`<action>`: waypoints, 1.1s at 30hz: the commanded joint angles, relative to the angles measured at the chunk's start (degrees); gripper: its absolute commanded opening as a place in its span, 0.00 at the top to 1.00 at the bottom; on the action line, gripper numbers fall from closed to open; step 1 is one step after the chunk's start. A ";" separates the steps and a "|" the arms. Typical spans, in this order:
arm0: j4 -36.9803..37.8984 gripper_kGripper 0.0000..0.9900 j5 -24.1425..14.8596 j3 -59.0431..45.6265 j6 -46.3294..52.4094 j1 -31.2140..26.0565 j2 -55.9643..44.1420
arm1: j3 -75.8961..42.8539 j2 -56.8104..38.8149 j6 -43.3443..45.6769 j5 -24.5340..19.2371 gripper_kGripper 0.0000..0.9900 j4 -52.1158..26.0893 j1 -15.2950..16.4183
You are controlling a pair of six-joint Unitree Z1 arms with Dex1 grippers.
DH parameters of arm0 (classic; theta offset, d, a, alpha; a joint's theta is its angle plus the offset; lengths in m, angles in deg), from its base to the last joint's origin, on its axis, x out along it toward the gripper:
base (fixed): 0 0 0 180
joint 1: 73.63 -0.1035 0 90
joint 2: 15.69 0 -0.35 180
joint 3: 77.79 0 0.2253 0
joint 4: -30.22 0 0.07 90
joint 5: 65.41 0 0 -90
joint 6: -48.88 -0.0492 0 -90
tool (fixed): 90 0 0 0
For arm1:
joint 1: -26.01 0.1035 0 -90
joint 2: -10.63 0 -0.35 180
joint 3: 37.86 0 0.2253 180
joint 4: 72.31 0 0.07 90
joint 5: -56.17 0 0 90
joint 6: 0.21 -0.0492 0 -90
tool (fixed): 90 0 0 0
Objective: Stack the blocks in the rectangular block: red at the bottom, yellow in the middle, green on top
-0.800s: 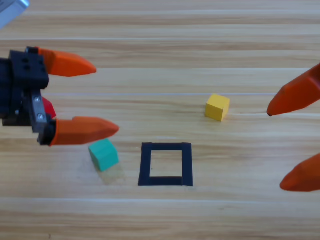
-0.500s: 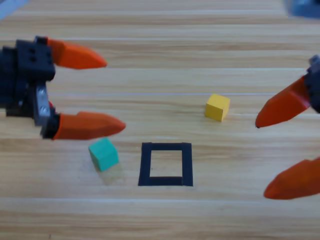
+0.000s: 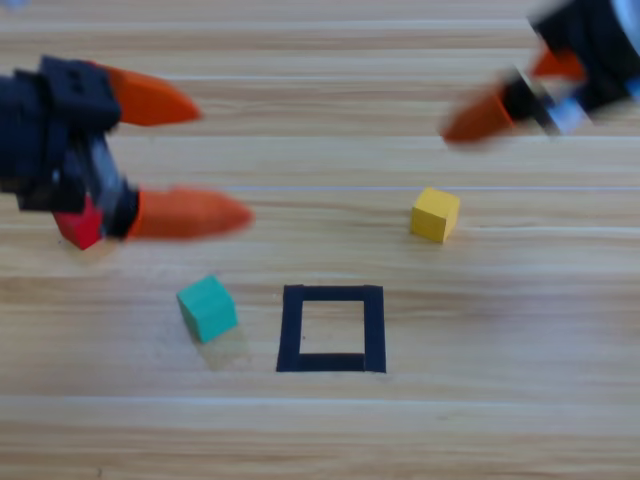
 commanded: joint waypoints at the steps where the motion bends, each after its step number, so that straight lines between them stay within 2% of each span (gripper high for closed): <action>1: -8.52 0.00 -9.39 1.82 16.22 -5.70 -0.81 | 16.86 23.35 -1.95 2.71 0.02 8.85 -11.72; 5: -13.01 0.00 -9.22 2.34 21.76 -9.56 -0.02 | 25.74 32.05 -4.77 6.05 0.02 15.97 -13.92; 8: -16.08 0.00 -10.45 4.28 26.50 -11.58 1.56 | 25.56 33.19 -4.33 4.38 0.02 15.97 -14.01; 11: -18.72 0.00 -9.92 7.97 27.91 -14.66 4.73 | 26.18 35.13 2.35 4.38 0.02 17.91 -14.10; 13: -24.43 0.00 -9.74 13.33 28.88 -15.98 9.21 | 26.88 35.83 4.20 4.55 0.02 18.61 -14.80; 18: -36.65 0.00 -10.62 27.57 27.30 -18.88 23.71 | 27.41 37.76 16.06 3.06 0.02 19.05 -15.33; 19: -39.20 0.00 -11.06 30.29 25.80 -19.32 26.52 | 27.85 38.38 17.65 2.62 0.02 19.31 -15.59; 21: -43.42 0.00 -14.40 35.04 21.76 -19.49 33.03 | 28.46 39.35 20.99 2.27 0.02 19.40 -15.94; 25: -43.94 0.00 -16.51 36.36 14.99 -23.45 37.95 | 28.99 40.67 25.73 2.62 0.02 19.93 -15.94; 33: -43.15 0.03 -13.17 37.41 0.75 -33.65 41.82 | 33.91 46.03 30.30 5.08 0.02 23.88 -15.94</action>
